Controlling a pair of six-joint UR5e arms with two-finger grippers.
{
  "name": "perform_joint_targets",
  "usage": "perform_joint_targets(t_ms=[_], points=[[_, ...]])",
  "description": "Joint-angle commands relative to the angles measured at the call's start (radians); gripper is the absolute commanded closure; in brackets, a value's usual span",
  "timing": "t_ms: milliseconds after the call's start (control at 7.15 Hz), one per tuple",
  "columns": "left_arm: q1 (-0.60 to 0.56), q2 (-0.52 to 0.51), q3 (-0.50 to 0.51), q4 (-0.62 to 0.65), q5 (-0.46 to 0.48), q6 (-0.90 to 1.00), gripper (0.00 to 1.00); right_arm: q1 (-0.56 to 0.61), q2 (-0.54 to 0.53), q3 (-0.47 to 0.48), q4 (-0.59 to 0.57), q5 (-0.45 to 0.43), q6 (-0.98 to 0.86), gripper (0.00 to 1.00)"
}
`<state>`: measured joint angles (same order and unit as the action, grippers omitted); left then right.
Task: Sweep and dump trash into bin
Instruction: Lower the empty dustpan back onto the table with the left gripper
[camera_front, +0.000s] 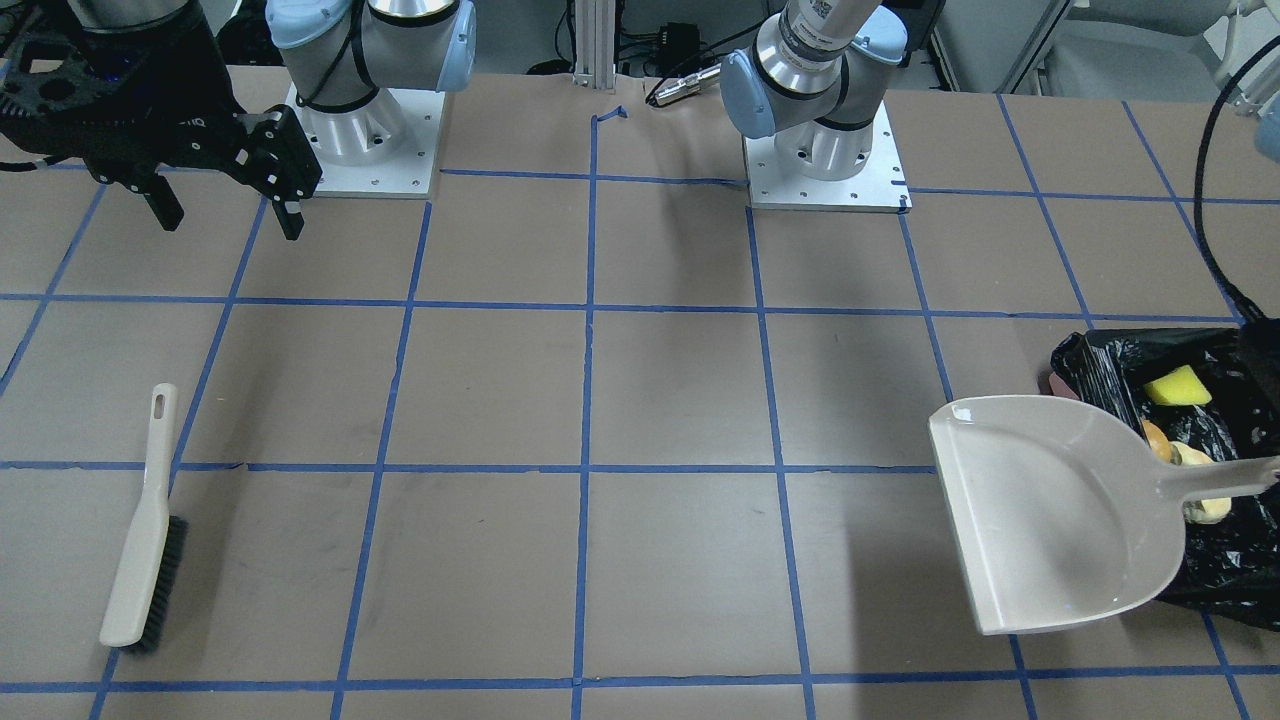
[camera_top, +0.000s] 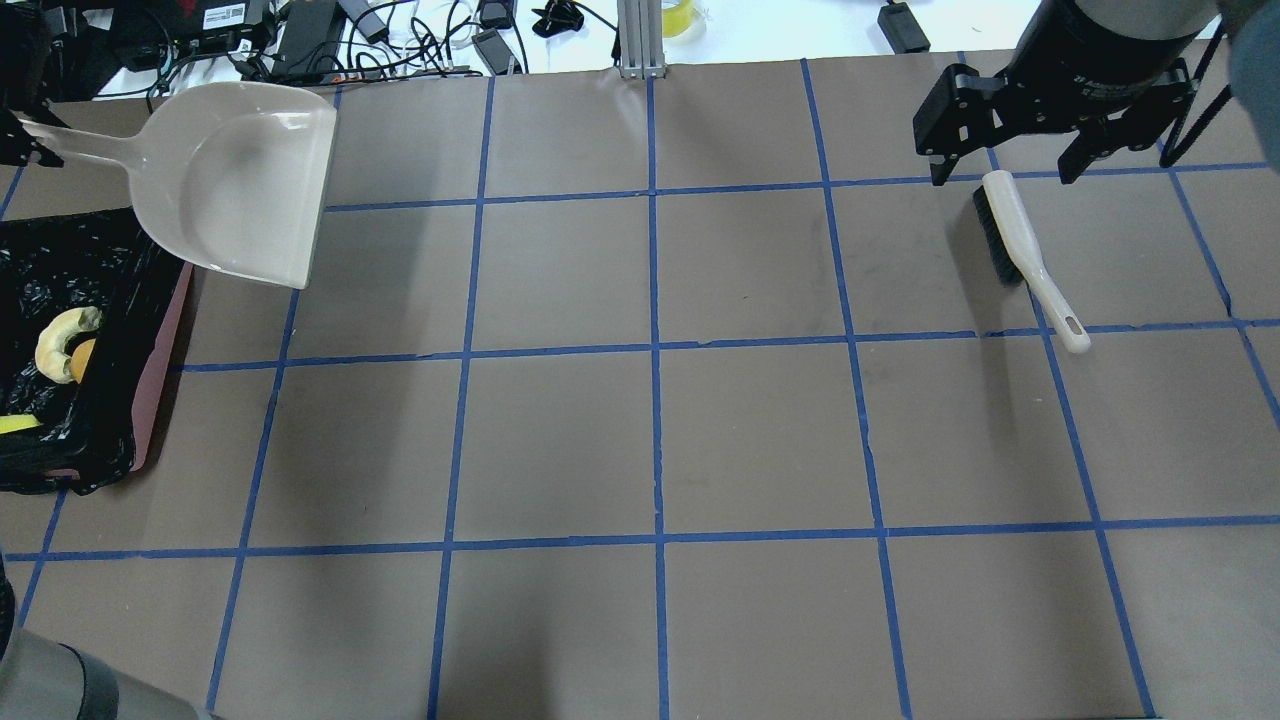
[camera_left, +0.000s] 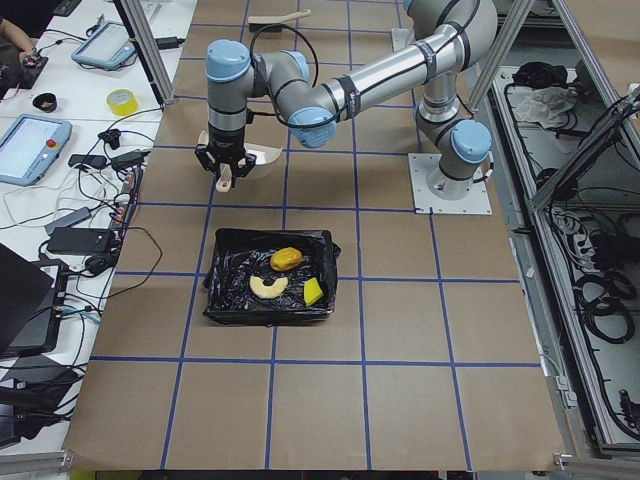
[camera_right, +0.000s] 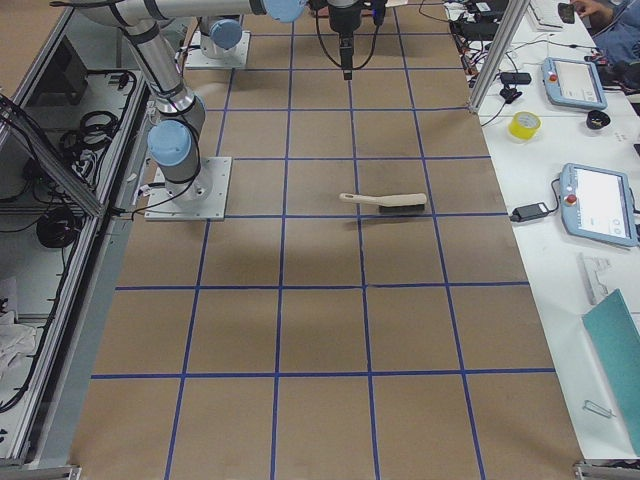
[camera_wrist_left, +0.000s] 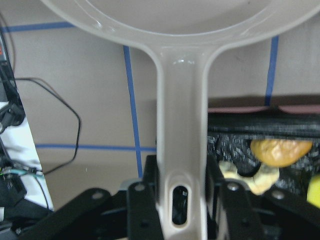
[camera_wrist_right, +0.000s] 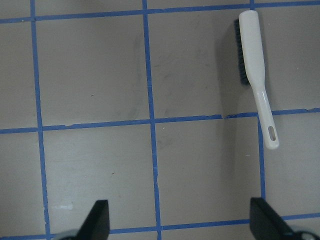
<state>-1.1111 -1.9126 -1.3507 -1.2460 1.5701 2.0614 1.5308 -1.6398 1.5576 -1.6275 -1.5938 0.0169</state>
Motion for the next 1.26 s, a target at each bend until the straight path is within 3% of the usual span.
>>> perform_joint_targets(t_ms=[0, 420, 1119], points=[[-0.094, -0.022, -0.013, -0.021, -0.053, -0.171, 1.00, 0.000, 0.000, -0.001, 0.000, 0.000, 0.000, 0.00], [-0.113, -0.052, -0.071, -0.009, -0.140, -0.231, 1.00, 0.000, 0.000, 0.001, 0.000, 0.000, 0.000, 0.00], [-0.171, -0.186, -0.084, 0.031, -0.102, -0.158, 1.00, 0.000, 0.000, 0.001, 0.000, 0.000, 0.000, 0.00]])
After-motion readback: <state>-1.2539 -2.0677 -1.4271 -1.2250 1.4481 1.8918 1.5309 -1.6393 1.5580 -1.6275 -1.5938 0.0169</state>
